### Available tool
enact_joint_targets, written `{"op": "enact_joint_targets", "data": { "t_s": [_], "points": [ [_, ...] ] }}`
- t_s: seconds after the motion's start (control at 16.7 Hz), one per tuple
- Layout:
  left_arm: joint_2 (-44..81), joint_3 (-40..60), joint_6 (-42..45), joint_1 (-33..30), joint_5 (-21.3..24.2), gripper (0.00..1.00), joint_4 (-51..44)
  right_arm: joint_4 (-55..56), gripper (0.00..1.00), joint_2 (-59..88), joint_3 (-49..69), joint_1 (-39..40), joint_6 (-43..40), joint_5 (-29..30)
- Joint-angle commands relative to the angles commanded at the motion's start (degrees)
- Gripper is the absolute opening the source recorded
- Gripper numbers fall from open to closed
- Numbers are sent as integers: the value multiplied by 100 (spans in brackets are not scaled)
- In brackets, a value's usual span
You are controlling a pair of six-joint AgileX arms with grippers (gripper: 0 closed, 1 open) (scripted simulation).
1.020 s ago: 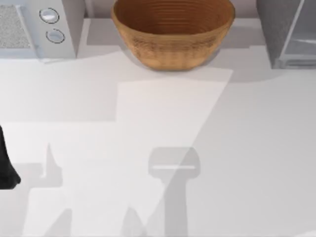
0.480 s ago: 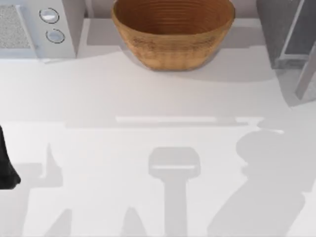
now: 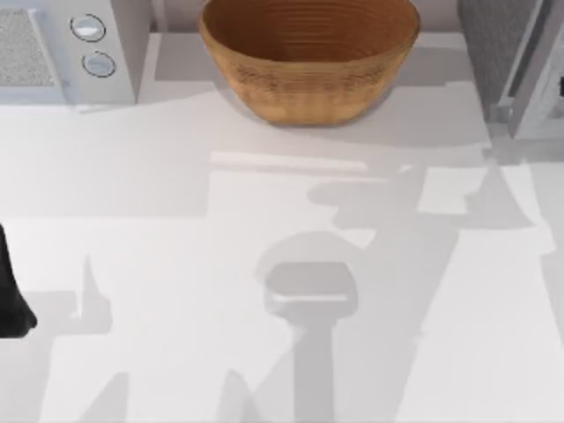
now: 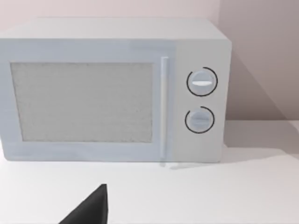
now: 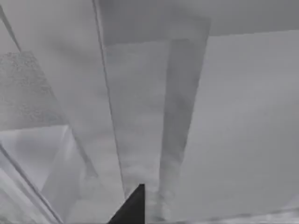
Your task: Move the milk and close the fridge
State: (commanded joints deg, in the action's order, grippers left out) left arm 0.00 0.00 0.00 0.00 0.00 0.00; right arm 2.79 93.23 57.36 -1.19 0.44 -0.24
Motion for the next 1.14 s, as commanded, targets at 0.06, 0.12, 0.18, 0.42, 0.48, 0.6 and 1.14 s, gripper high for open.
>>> {"op": "enact_joint_targets", "data": {
  "t_s": [0.06, 0.12, 0.18, 0.42, 0.48, 0.6, 1.14],
  "points": [
    [0, 0, 0, 0, 0, 100, 0, 0, 100, 0, 0, 0, 0, 0],
    [0, 0, 0, 0, 0, 100, 0, 0, 100, 0, 0, 0, 0, 0],
    [0, 0, 0, 0, 0, 100, 0, -17, 100, 29, -20, -77, -28, 27],
    [0, 0, 0, 0, 0, 100, 0, -75, 100, 326, 350, -59, -31, 14],
    [0, 0, 0, 0, 0, 100, 0, -105, 100, 479, 553, -61, -34, 21],
    [0, 0, 0, 0, 0, 100, 0, -181, 100, 836, 1049, -71, -36, 43],
    [0, 0, 0, 0, 0, 100, 0, -562, 100, 2092, 2587, -74, -15, 60]
  ]
}}
